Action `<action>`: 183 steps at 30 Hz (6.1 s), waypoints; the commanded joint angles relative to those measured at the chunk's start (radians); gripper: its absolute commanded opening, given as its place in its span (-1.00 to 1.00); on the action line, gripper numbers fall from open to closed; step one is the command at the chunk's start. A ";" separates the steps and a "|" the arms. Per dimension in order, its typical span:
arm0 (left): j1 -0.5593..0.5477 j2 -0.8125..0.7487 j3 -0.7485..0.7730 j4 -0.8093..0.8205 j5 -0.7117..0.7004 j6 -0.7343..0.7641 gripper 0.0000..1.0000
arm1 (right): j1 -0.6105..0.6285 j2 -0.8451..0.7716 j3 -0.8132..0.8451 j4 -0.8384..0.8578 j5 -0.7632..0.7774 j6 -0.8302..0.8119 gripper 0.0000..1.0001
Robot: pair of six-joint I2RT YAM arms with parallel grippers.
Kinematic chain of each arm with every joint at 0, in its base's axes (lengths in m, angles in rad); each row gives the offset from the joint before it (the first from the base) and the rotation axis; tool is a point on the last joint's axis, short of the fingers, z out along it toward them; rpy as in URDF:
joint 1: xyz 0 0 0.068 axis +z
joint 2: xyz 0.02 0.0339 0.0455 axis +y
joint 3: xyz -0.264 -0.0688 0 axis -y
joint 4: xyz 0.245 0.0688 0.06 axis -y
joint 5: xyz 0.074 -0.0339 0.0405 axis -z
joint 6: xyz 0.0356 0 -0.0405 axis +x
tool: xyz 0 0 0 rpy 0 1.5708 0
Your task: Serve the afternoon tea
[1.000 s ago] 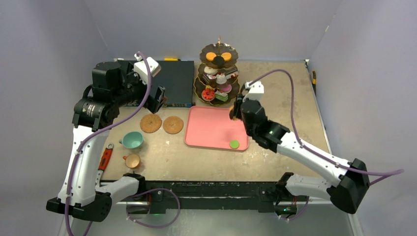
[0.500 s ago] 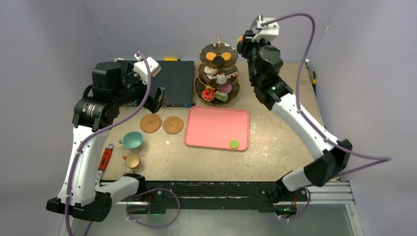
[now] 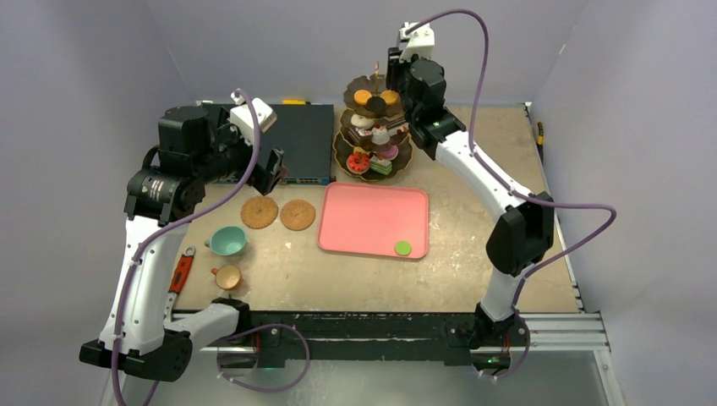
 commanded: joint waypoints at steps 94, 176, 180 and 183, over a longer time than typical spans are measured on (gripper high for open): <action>0.003 -0.039 -0.033 0.025 -0.004 0.054 0.99 | 0.294 -0.425 -0.893 -0.220 -0.114 1.096 0.74; 0.325 0.312 -0.409 0.177 -0.052 0.182 0.98 | 0.556 0.132 -0.406 0.074 -0.093 0.323 0.33; 0.393 0.360 -0.414 0.188 -0.059 0.224 0.93 | 0.592 0.278 -0.274 0.125 -0.123 0.266 0.33; 0.450 0.414 -0.409 0.197 -0.052 0.246 0.88 | 0.594 0.359 -0.197 0.116 -0.137 0.262 0.33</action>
